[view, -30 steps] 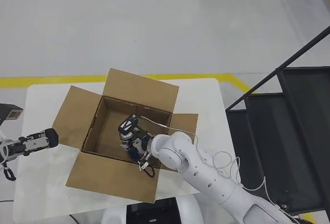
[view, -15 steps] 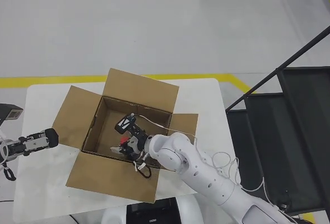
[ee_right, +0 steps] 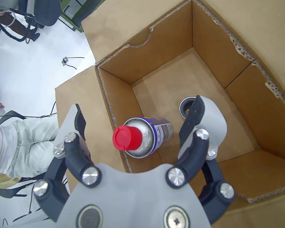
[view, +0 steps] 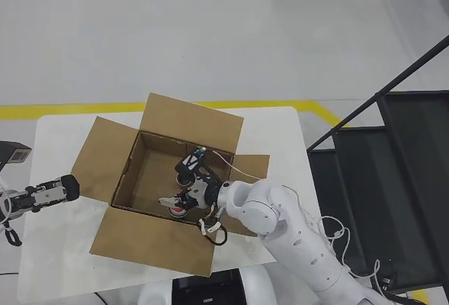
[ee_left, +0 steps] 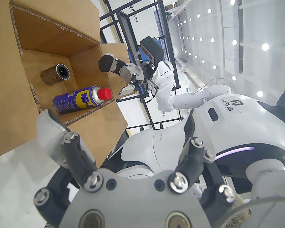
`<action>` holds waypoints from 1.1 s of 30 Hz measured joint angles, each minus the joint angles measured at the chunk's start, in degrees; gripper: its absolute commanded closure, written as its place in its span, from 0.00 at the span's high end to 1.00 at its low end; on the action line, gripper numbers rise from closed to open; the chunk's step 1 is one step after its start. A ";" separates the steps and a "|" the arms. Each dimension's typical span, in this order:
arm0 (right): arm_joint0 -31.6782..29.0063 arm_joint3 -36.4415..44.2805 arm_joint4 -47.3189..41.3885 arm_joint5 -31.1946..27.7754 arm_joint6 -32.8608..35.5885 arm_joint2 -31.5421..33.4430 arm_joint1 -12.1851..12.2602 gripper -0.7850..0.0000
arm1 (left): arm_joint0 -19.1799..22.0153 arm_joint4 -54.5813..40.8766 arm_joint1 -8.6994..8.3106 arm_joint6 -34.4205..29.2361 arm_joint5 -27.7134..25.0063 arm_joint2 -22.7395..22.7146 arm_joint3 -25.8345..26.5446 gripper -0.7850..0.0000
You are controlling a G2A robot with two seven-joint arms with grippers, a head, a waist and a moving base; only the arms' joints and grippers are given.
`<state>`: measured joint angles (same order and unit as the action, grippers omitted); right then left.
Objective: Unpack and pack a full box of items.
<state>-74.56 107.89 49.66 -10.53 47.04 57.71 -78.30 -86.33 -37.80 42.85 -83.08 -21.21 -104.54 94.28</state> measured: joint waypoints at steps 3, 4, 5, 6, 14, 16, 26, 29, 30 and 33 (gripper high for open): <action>-1.68 1.60 -2.64 -2.02 3.61 2.44 0.77 1.00 | 0.00 0.00 0.00 0.00 0.00 0.00 0.00 1.00; -2.24 2.13 -3.51 -2.63 5.19 3.17 1.03 1.00 | 0.00 0.00 0.00 0.00 0.00 0.00 0.00 1.00; -3.03 2.91 -4.46 -3.48 7.38 4.12 1.39 1.00 | 0.00 0.00 0.00 0.00 0.00 0.00 0.00 1.00; -3.69 3.39 -5.04 -4.08 9.16 4.78 1.68 1.00 | 0.00 0.00 0.00 0.00 0.00 0.00 0.00 1.00; -7.99 5.09 -10.11 -3.05 18.64 8.10 3.31 1.00 | 0.00 0.00 0.00 0.00 0.00 0.00 0.00 1.00; -8.15 4.61 -11.80 -1.54 18.58 7.85 3.34 1.00 | 0.00 0.00 0.00 0.00 0.00 0.00 0.00 1.00; -5.05 0.96 -18.58 5.63 15.48 1.93 2.66 1.00 | 0.00 0.00 0.00 0.00 0.00 0.00 0.00 1.00; -3.74 -0.51 -19.11 7.08 13.37 -0.16 2.32 1.00 | 0.00 0.00 0.00 0.00 0.00 0.00 0.00 1.00; -3.32 -0.92 -19.49 7.47 12.86 -0.78 2.20 1.00 | 0.00 0.00 0.00 0.00 0.00 0.00 0.00 1.00; -1.63 -2.68 -20.66 8.30 11.32 -2.53 1.84 1.00 | 0.00 0.00 0.00 0.00 0.00 0.00 0.00 1.00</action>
<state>-76.19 105.21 29.00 -2.23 58.36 55.18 -76.45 -86.33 -37.80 42.85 -83.08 -21.21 -104.54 94.28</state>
